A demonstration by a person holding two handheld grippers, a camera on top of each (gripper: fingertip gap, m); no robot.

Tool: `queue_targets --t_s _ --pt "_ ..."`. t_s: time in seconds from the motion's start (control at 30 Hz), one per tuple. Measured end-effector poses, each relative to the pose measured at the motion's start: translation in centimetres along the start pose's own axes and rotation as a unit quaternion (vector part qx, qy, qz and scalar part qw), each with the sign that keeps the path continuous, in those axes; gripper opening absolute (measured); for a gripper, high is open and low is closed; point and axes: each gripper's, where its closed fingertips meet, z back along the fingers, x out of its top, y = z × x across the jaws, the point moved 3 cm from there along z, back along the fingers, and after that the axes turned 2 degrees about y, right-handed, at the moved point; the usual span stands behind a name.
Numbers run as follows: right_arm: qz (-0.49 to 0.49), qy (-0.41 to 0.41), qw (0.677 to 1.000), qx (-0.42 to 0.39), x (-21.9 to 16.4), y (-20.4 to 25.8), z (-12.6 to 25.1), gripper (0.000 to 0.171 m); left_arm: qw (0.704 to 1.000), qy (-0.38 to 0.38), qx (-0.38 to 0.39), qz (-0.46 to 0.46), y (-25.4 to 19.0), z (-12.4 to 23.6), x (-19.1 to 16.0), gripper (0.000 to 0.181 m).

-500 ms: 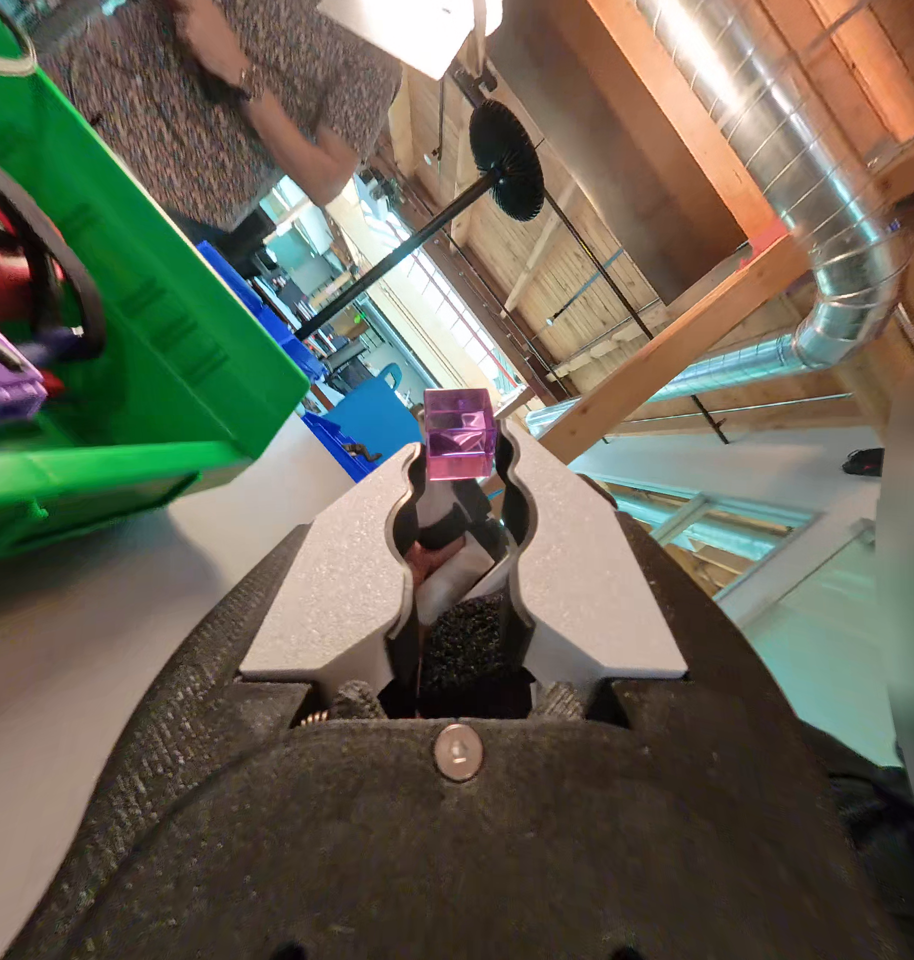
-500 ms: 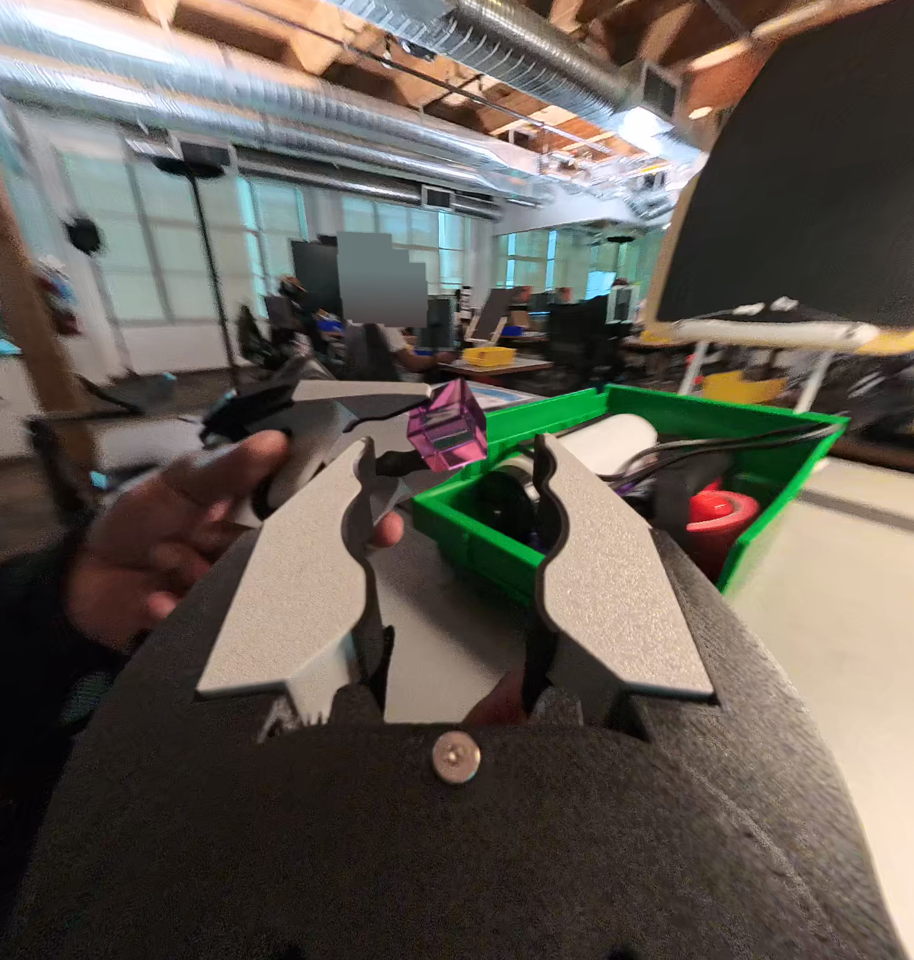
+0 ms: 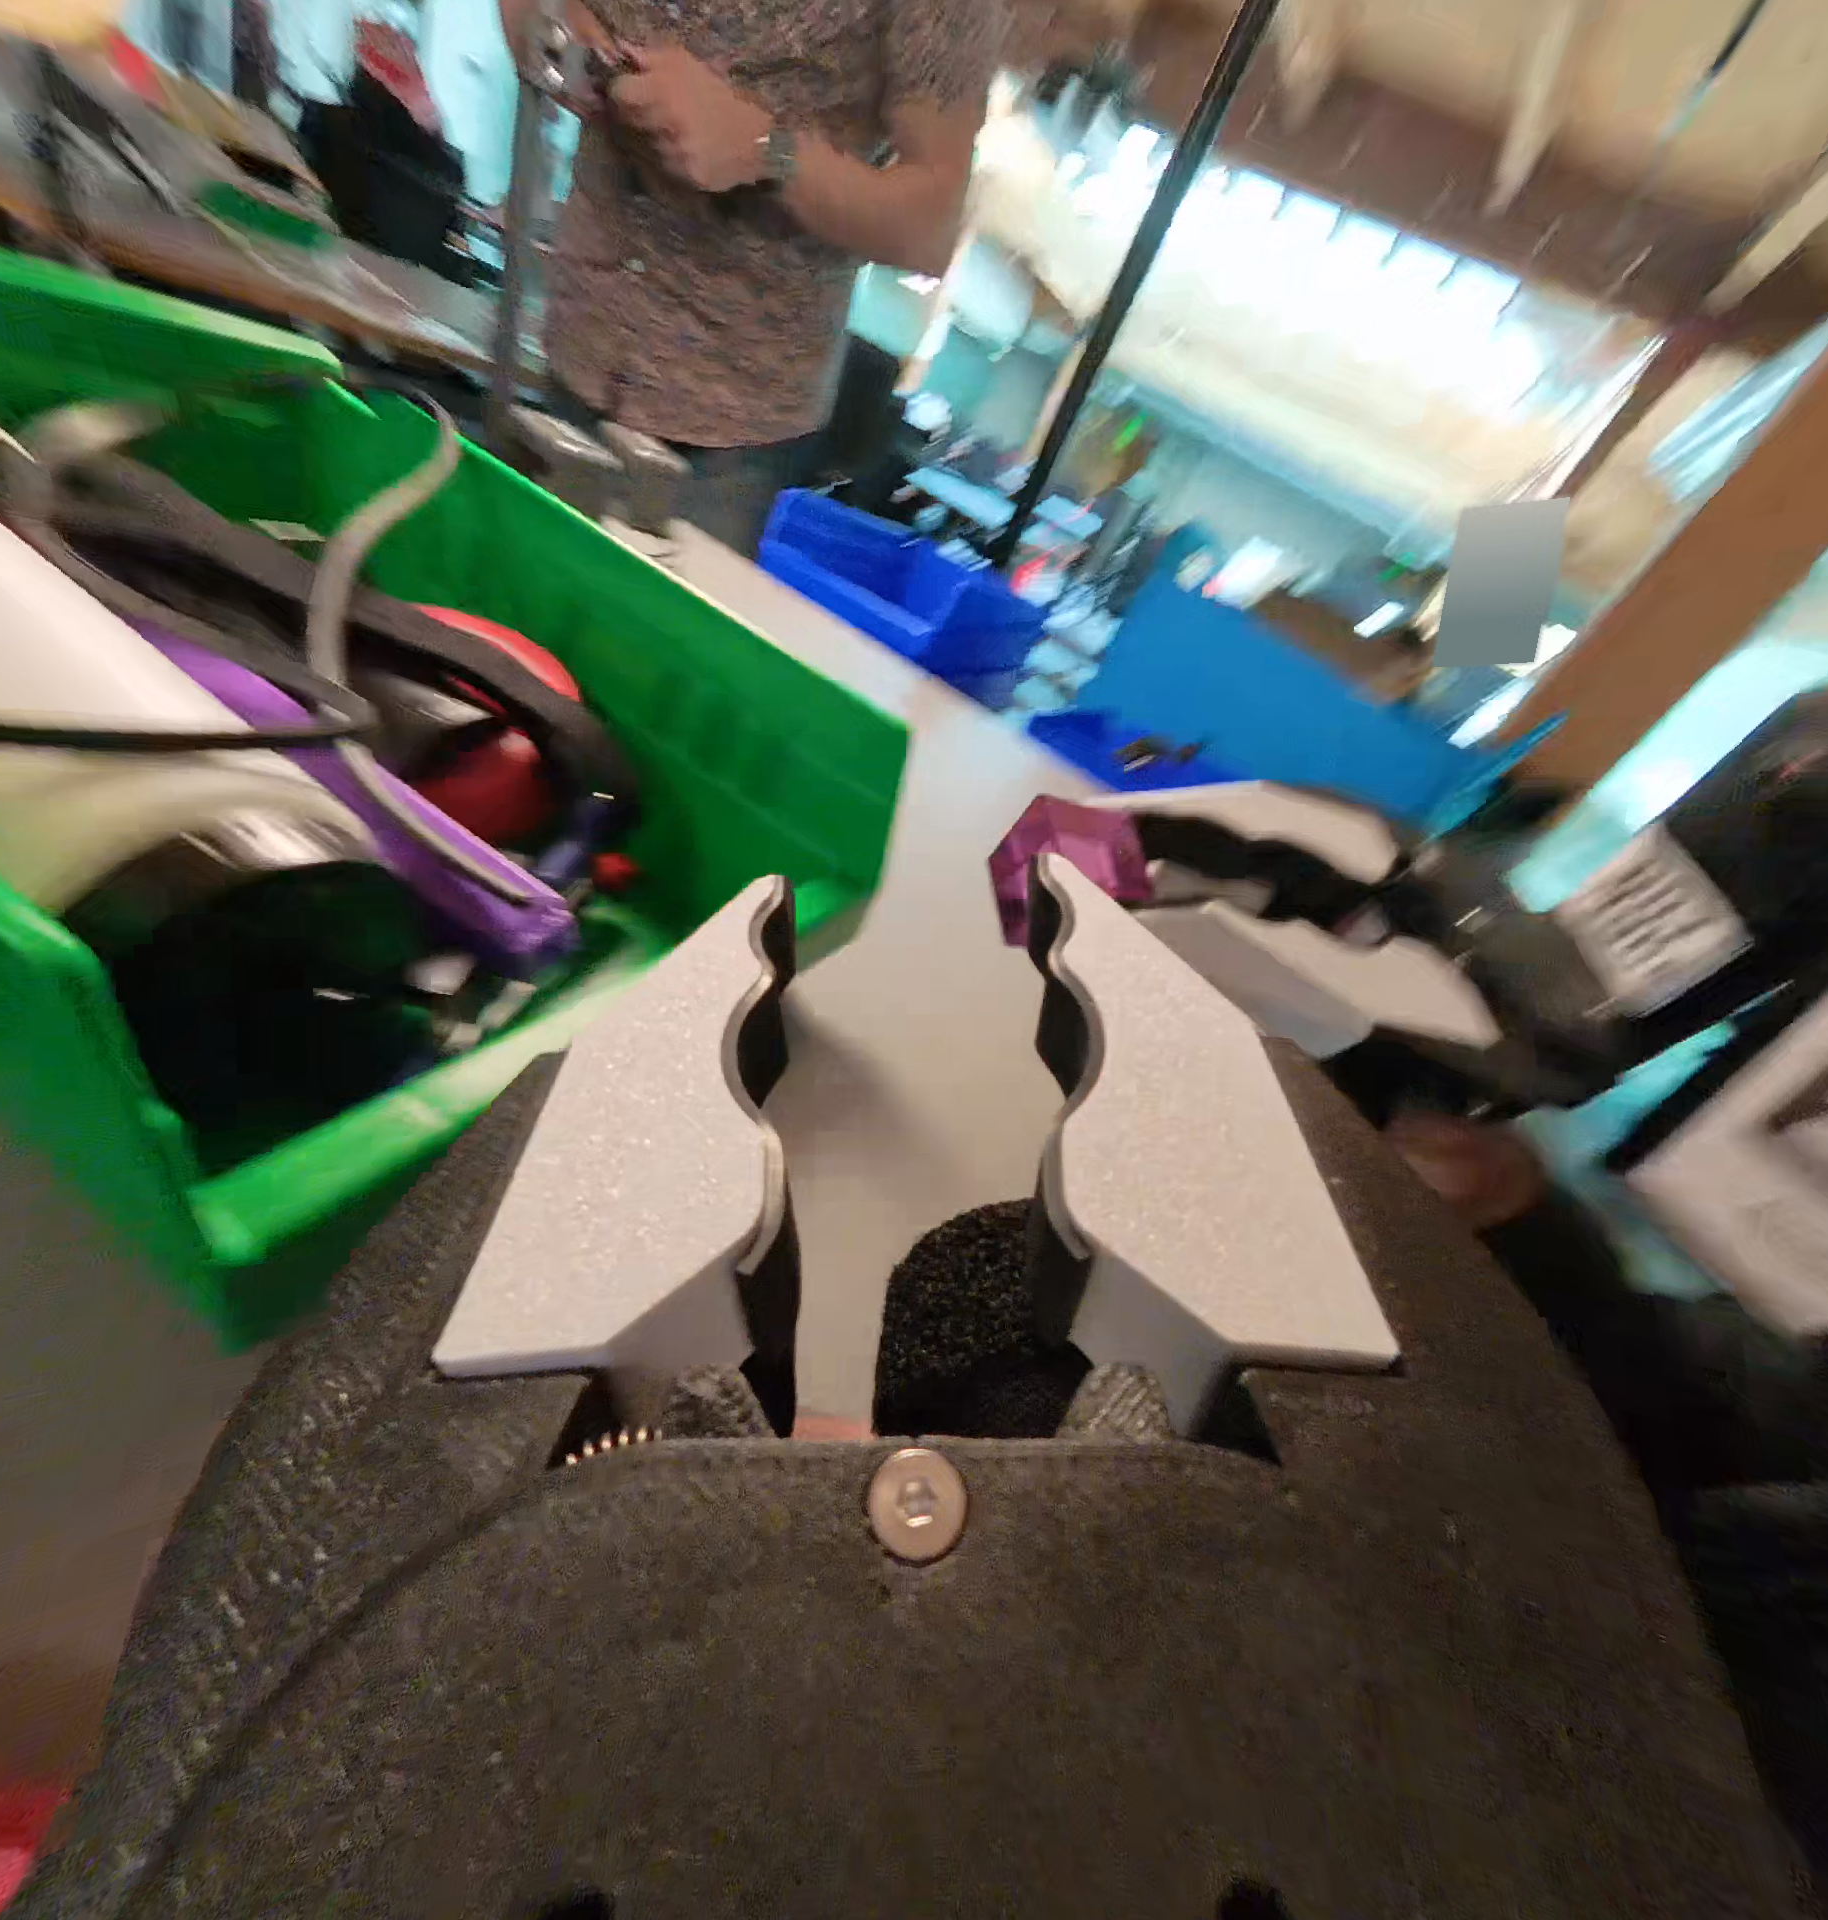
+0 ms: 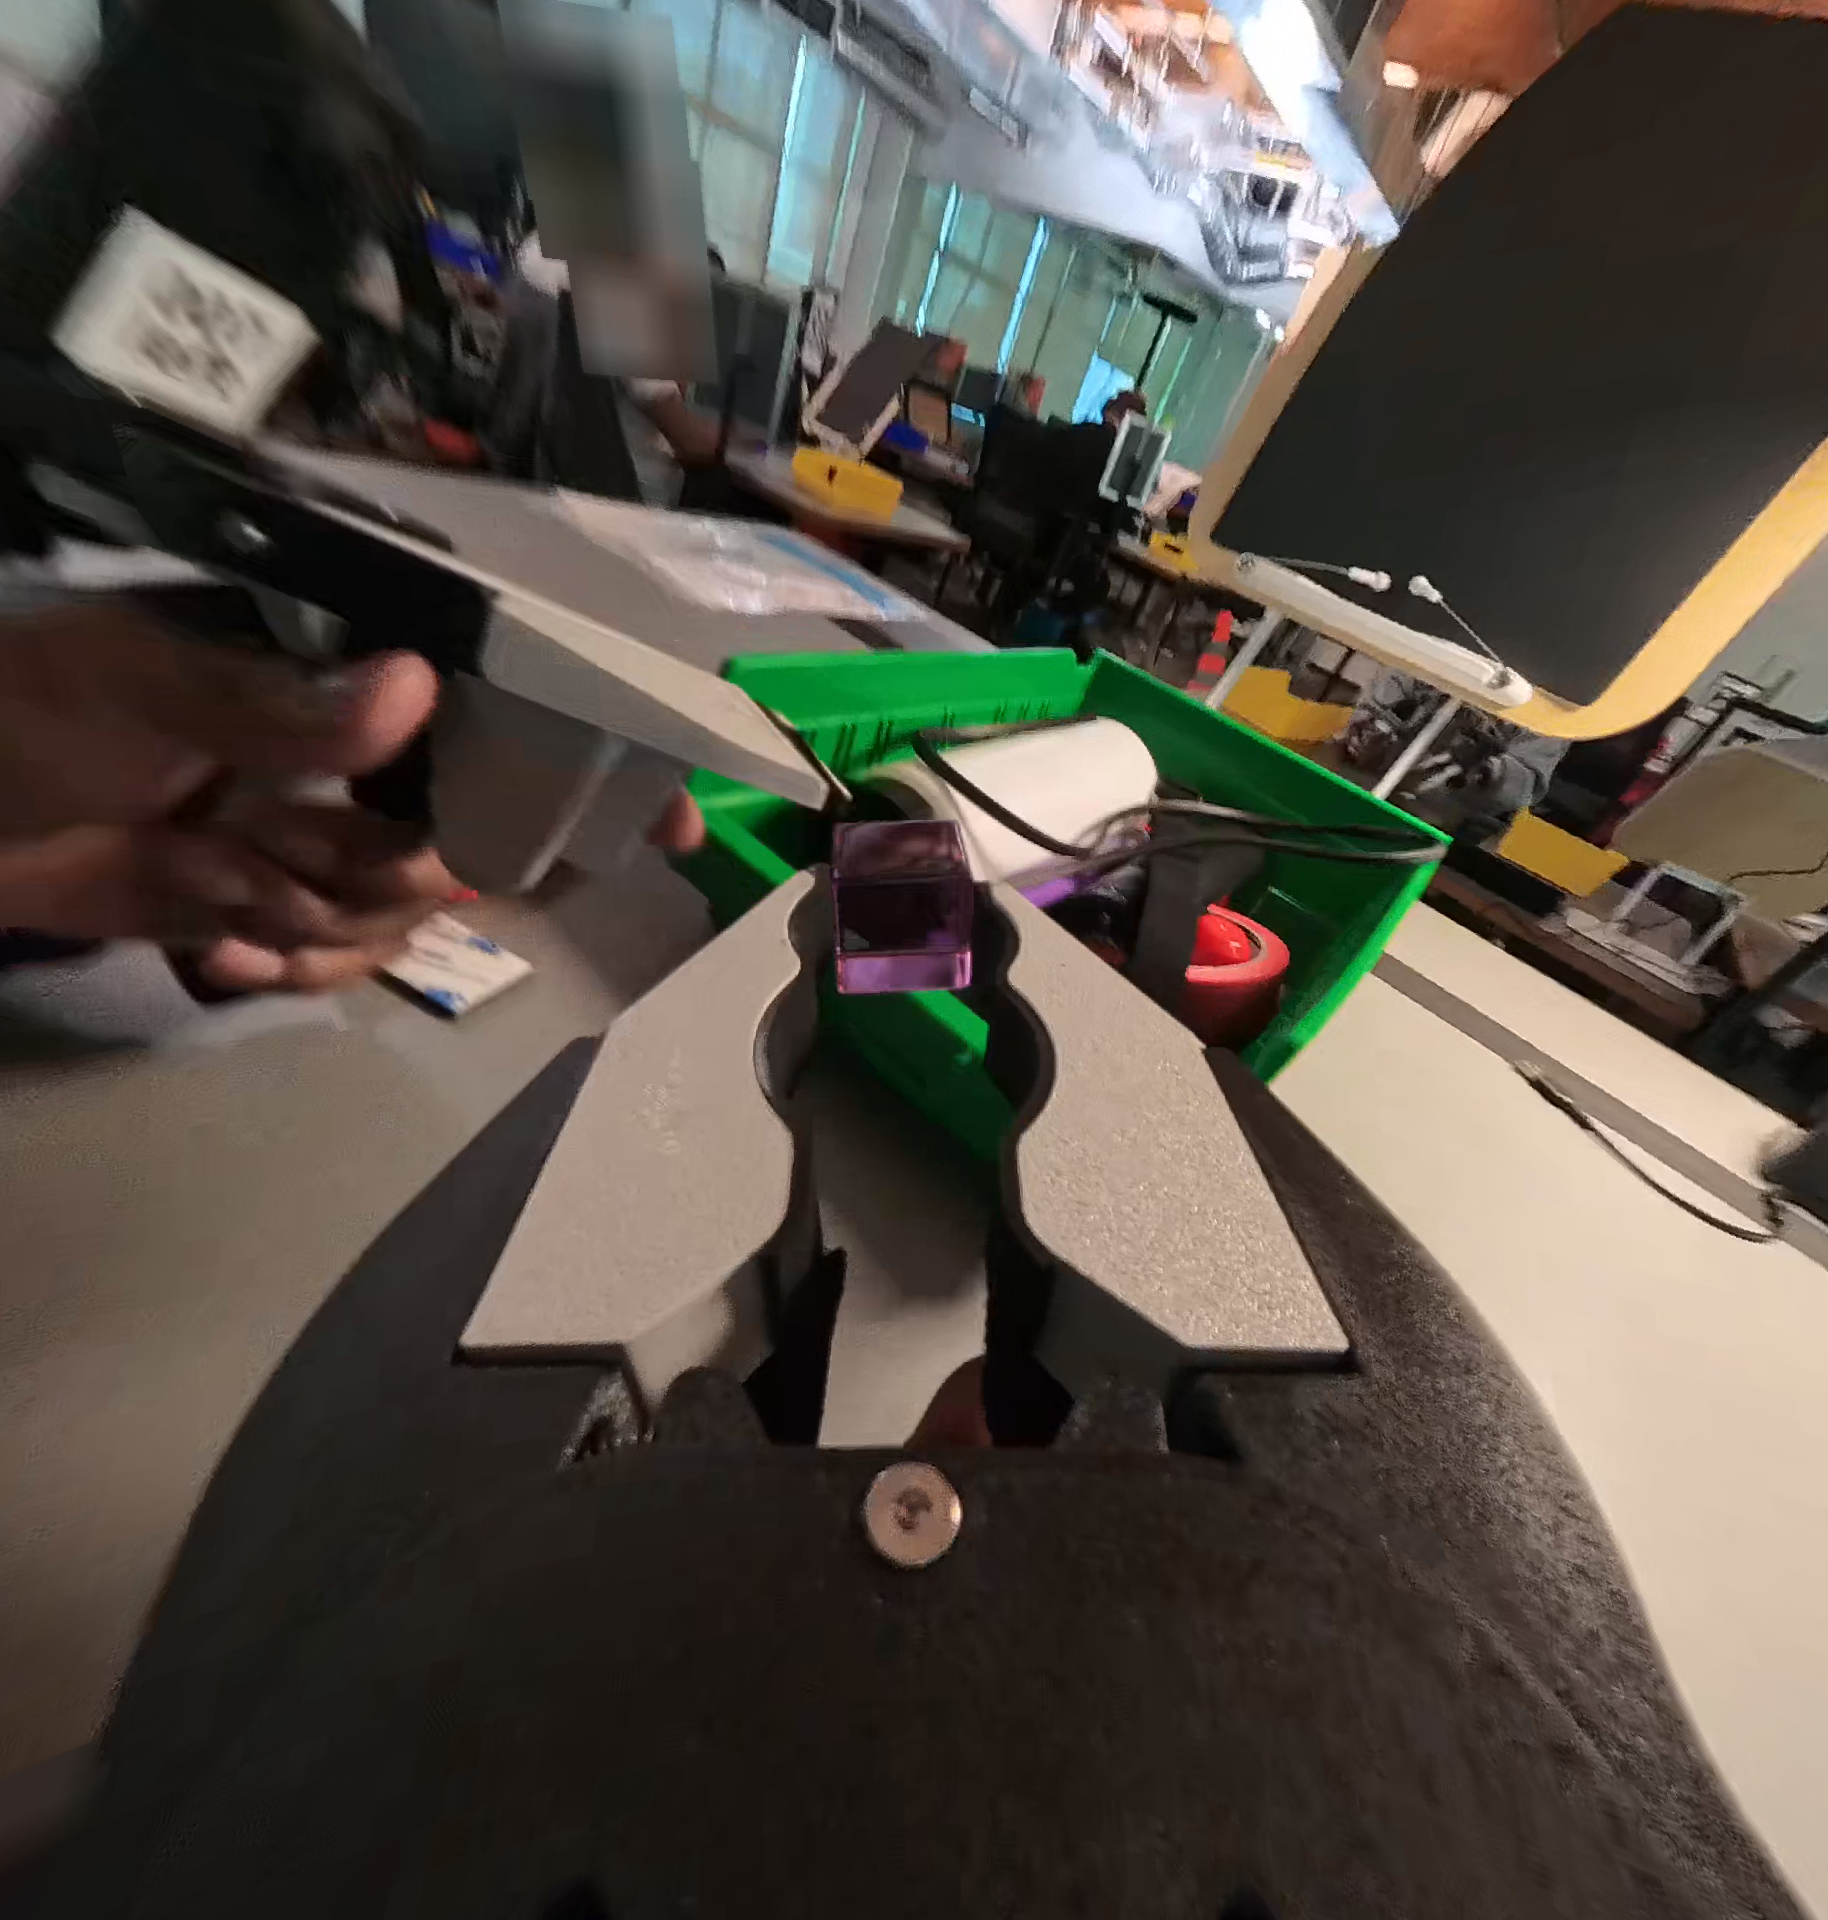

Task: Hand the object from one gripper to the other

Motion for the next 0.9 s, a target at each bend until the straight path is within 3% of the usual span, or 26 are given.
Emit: queue_targets --t_s 0.07,0.4,0.53,0.7,0.8,0.9 --pt "0.032 0.031 0.999 -0.009 -0.5 -0.2 -0.1 0.027 0.997 0.030 0.020 -0.063 -0.4 0.3 -0.2 0.044" --pt "0.176 0.081 0.981 0.003 -2.0 2.7 -1.0 0.027 0.989 0.123 0.033 -0.078 -2.0 -0.9 -2.9 0.041" --pt "0.215 0.070 0.974 0.004 -1.9 3.3 -1.0 0.028 0.991 0.123 0.018 -0.056 -1.9 -0.9 -3.2 0.028" --pt "0.107 0.015 0.994 -0.027 -0.5 1.9 -0.9 0.038 0.996 0.035 -0.055 0.053 -1.9 -0.7 -1.4 0.028" --pt "0.027 -0.022 0.999 -0.034 0.5 1.7 -0.6 0.042 0.980 -0.067 -0.102 0.160 -1.5 -0.2 0.6 0.028" --pt "0.017 -0.047 0.998 -0.044 1.1 2.0 -0.5 0.043 0.956 -0.124 -0.130 0.233 -1.3 0.1 1.3 0.027"
